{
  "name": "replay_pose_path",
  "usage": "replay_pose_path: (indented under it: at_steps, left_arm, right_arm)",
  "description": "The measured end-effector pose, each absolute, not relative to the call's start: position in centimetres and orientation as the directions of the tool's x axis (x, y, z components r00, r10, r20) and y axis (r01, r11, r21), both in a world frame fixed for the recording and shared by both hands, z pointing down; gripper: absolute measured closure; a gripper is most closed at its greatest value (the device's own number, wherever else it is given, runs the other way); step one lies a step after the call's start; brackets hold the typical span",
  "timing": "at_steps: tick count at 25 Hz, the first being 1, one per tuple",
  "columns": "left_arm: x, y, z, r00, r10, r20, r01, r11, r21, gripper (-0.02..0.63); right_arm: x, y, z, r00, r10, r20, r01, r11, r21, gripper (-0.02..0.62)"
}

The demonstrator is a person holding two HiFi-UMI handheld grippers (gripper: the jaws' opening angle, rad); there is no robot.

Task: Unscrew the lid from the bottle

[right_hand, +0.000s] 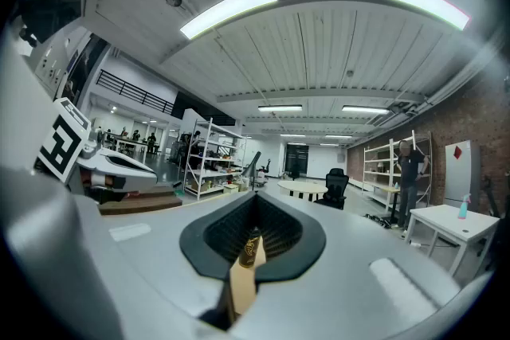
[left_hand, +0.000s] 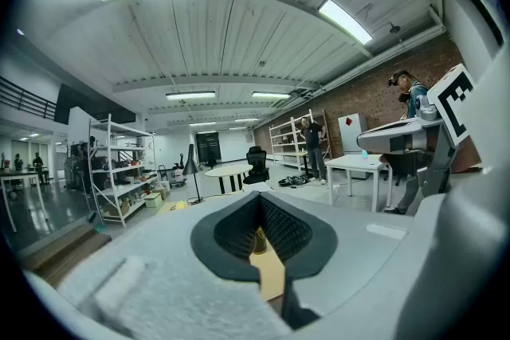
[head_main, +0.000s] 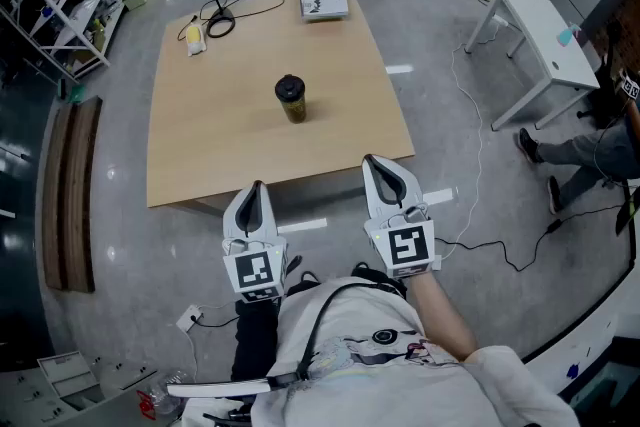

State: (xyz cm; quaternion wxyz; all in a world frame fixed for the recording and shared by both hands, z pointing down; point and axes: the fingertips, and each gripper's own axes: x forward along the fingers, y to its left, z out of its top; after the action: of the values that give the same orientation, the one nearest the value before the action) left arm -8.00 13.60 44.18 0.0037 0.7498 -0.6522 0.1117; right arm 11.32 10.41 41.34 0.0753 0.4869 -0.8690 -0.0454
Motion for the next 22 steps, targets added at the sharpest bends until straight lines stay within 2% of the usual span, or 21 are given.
replay_pose_path:
  at_steps: [16, 19, 22]
  left_arm:
    - [-4.0, 12.3, 45.1, 0.129, -0.976, 0.176, -0.983, -0.148, -0.104, 0.603]
    - [-3.9, 12.6, 47.5, 0.104, -0.968, 0.227, -0.989, -0.125, -0.080, 0.603]
    - [-2.2, 14.2, 51.1, 0.122, -0.946, 0.300, -0.988, -0.145, -0.053, 0.601]
  right_arm:
    - [13.7, 10.3, 41.5, -0.583, -0.809, 0.068, -0.803, 0.587, 0.102, 0.589]
    - [15.1, 11.1, 42.4, -0.597, -0.799, 0.076, -0.794, 0.602, 0.084, 0.589]
    - [18.2, 12.4, 44.6, -0.585, -0.799, 0.136, -0.802, 0.595, 0.049, 0.589]
